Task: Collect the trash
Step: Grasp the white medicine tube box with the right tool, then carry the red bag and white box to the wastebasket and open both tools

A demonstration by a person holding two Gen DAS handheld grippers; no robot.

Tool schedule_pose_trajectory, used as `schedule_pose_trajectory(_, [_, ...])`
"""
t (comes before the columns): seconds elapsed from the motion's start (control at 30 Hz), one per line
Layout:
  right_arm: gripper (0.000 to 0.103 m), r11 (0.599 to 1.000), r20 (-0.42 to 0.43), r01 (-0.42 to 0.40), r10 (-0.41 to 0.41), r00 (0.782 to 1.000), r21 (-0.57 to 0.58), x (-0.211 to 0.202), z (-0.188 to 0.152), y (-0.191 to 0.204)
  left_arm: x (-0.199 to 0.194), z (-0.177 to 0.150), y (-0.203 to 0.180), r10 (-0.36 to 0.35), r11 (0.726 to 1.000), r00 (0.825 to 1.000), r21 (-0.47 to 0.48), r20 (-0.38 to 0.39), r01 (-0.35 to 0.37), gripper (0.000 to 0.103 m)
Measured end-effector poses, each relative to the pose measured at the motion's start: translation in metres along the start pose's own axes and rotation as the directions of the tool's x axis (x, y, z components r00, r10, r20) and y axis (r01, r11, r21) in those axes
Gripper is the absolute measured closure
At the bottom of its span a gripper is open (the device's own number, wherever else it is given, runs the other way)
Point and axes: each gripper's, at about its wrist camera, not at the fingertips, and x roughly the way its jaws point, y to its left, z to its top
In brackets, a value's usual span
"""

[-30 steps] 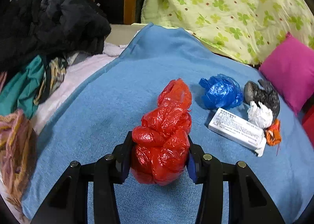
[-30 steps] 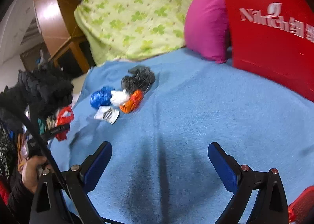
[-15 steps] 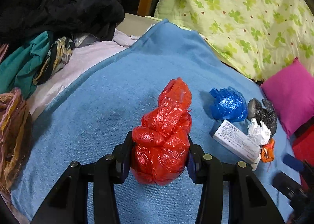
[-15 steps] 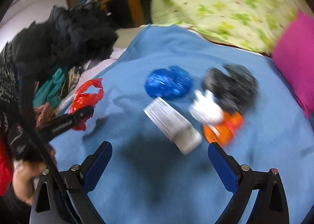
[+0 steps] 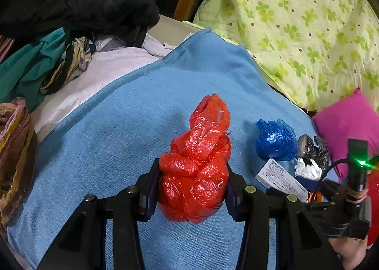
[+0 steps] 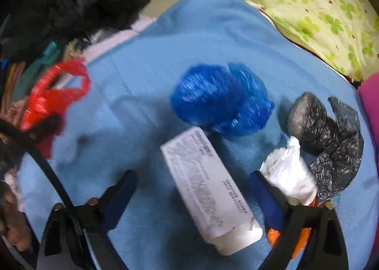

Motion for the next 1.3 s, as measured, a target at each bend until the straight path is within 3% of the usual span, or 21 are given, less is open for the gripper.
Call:
schedule_pose_trajectory(0.03, [0.045, 1.000, -0.008, -0.001, 0.001, 1.000, 0.010, 0.002, -0.001, -0.003, 0.001, 0.000, -0.001, -0.002, 1.000, 1.000, 0.000, -0.002, 0.002, 0.055])
schedule_pose_trajectory(0.23, [0.056, 1.000, 0.003, -0.005, 0.005, 1.000, 0.031, -0.016, -0.011, -0.008, 0.000, -0.001, -0.003, 0.004, 1.000, 1.000, 0.004, 0.005, -0.004, 0.055])
schedule_pose_trajectory(0.5, [0.056, 0.995, 0.021, -0.005, 0.003, 1.000, 0.096, -0.062, -0.042, -0.009, -0.002, -0.004, -0.006, 0.014, 1.000, 1.000, 0.028, 0.011, -0.014, 0.055])
schedule_pose_trajectory(0.7, [0.056, 0.993, -0.020, 0.020, -0.018, 1.000, 0.117, -0.051, -0.059, -0.013, -0.001, -0.005, -0.010, 0.016, 0.998, 1.000, 0.057, 0.008, -0.016, 0.055])
schedule_pose_trajectory(0.87, [0.056, 0.991, -0.001, 0.010, -0.010, 1.000, 0.134, -0.050, -0.061, -0.013, 0.003, -0.004, -0.012, 0.021, 0.998, 1.000, 0.066, 0.006, -0.022, 0.055])
schedule_pose_trajectory(1.1, [0.056, 0.966, 0.085, -0.033, 0.012, 0.996, 0.256, -0.085, -0.087, -0.030, 0.000, -0.010, -0.022, 0.026, 0.993, 0.999, 0.112, 0.027, -0.029, 0.055])
schedule_pose_trajectory(1.3, [0.056, 0.899, 0.210, -0.103, 0.012, 0.978, 0.426, -0.138, -0.139, -0.055, -0.008, -0.022, -0.041, 0.021, 0.980, 0.998, 0.197, 0.053, -0.031, 0.055])
